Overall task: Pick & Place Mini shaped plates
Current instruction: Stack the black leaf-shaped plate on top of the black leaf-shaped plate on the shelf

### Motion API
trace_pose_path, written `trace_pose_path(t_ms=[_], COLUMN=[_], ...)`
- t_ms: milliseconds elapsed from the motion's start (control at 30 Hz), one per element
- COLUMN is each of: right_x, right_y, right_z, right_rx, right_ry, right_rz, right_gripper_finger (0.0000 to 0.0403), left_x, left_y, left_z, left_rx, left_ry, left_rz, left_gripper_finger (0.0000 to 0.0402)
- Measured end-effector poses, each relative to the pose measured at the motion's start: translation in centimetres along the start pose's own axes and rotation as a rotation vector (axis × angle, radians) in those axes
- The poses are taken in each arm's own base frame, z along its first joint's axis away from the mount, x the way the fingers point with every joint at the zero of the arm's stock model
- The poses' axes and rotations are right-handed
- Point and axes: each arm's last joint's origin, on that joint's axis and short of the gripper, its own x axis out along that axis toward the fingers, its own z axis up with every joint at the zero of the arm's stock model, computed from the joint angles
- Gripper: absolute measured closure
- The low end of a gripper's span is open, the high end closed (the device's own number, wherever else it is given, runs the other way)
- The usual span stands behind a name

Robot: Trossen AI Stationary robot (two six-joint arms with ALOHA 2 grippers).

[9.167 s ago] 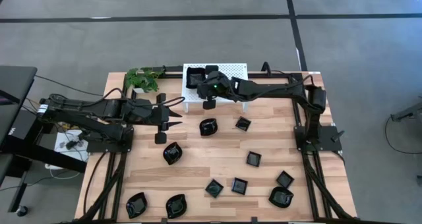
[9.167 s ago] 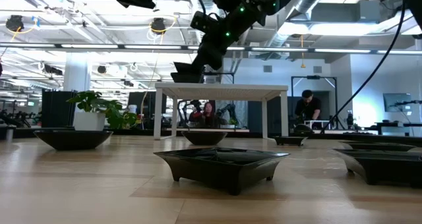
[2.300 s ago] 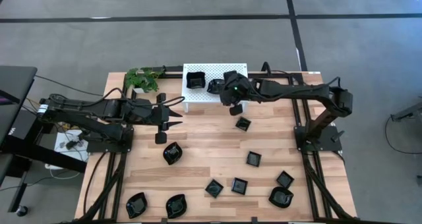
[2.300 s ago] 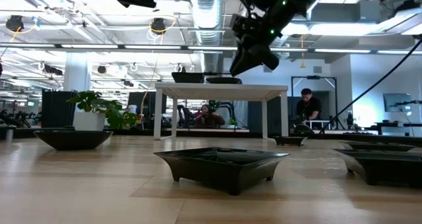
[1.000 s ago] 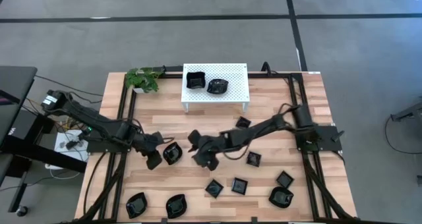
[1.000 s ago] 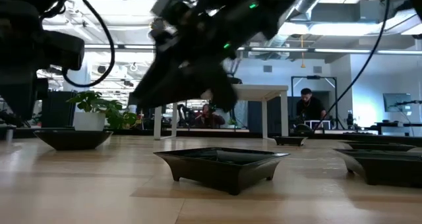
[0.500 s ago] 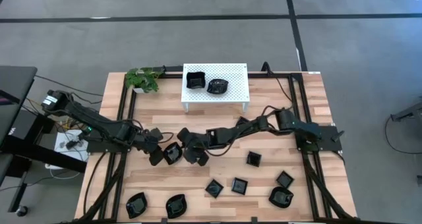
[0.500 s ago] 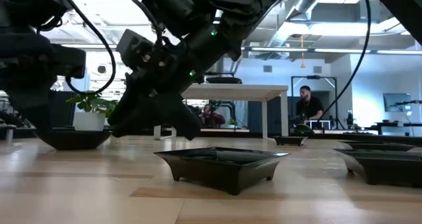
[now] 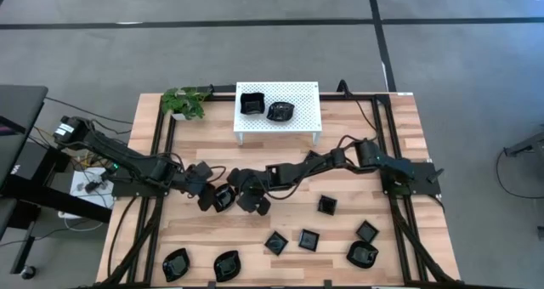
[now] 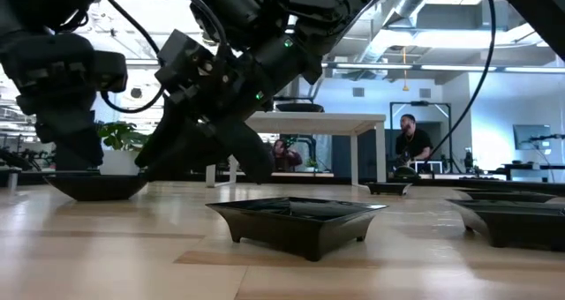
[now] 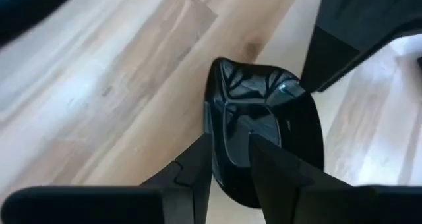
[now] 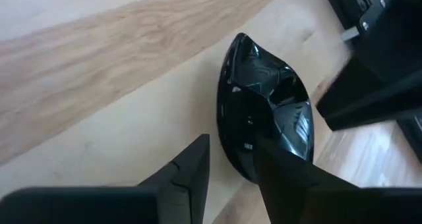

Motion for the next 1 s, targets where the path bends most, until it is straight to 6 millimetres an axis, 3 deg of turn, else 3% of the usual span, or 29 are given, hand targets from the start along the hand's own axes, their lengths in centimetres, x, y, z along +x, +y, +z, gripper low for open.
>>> trace_pose_path(t_ms=[600, 1000], right_x=[-0.07, -0.02], right_y=[-0.5, -0.14], right_z=[-0.6, -0.41], right_rx=[0.008, 0.048], right_ry=[0.0, 0.008], right_rz=[-0.005, 0.011], right_gripper_finger=[0.04, 0.0319], left_x=[-0.08, -0.09], left_y=[-0.28, -0.28], left_z=[-0.22, -0.26], left_rx=[-0.075, -0.126], left_ry=[0.098, 0.104], left_rz=[-0.08, -0.076], left_gripper_finger=[0.03, 0.03])
